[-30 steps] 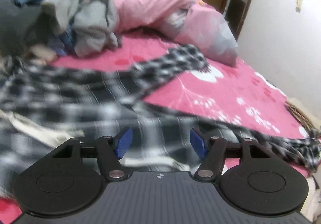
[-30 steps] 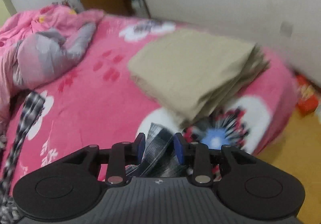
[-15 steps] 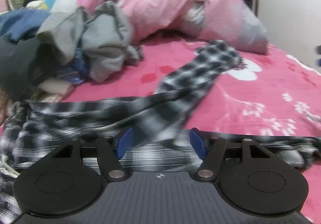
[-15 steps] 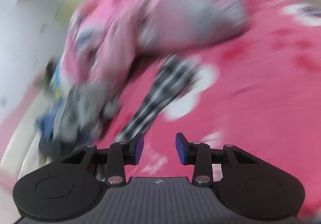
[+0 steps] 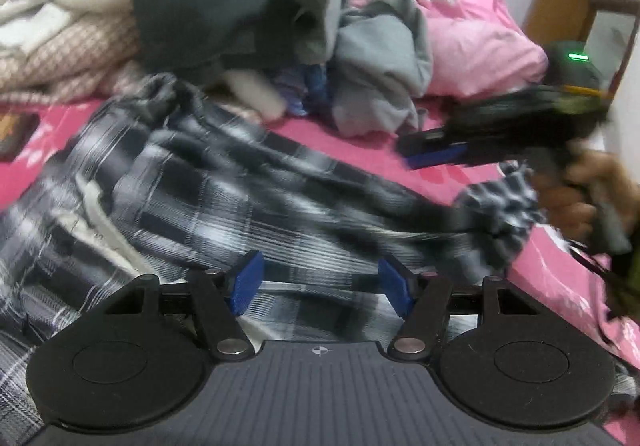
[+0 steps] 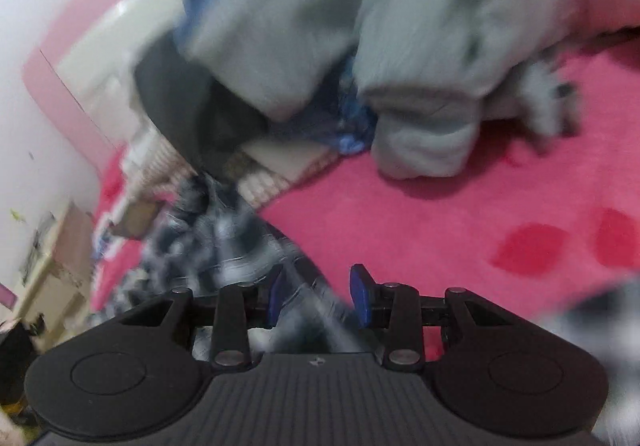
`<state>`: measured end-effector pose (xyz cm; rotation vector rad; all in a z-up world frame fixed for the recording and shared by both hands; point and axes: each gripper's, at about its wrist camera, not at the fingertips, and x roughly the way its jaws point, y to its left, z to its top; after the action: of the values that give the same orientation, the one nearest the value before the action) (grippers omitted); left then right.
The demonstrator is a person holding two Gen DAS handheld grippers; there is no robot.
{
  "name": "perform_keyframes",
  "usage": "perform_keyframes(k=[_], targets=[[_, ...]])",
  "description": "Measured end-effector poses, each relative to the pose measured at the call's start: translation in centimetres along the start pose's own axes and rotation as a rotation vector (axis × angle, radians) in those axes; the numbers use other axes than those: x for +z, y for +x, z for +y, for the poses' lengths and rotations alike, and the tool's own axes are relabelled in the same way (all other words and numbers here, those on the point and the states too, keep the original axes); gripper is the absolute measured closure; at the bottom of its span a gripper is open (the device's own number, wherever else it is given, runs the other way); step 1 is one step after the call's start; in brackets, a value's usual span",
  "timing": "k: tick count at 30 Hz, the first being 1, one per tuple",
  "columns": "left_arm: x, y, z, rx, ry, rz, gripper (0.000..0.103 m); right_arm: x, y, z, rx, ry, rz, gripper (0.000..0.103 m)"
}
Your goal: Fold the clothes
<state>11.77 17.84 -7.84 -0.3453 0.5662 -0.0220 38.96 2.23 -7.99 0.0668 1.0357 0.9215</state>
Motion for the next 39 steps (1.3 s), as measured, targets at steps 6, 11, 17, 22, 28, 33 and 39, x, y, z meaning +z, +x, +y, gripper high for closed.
perform_keyframes(k=[6,11,17,22,28,33,39], targets=[[-0.7,-0.3,1.4,-0.081,-0.068,-0.051,0.037,-0.4,2.5,2.4,-0.098,-0.136,0.093,0.102],[-0.7,-0.3,1.1,-0.078,-0.059,-0.051,0.037,0.2,-0.8,7.6,-0.261,-0.386,-0.093,0.102],[-0.9,-0.4,1.2,-0.080,-0.053,-0.052,0.037,1.7,3.5,8.2,-0.488,-0.608,-0.162,0.102],[-1.0,-0.5,1.4,-0.085,-0.055,-0.054,0.036,1.4,9.2,4.3,-0.635,-0.612,-0.082,0.103],[-1.1,-0.5,1.4,-0.088,-0.056,-0.055,0.036,1.6,2.0,5.0,-0.448,-0.465,-0.223,0.096],[-1.0,-0.4,1.4,-0.086,-0.055,-0.054,0.036,-1.5,-0.8,9.2,-0.180,-0.620,-0.110,0.061],[-1.2,-0.5,1.3,-0.082,-0.049,-0.055,0.036,-3.6,5.6,9.0,-0.343,-0.860,0.056,0.066]])
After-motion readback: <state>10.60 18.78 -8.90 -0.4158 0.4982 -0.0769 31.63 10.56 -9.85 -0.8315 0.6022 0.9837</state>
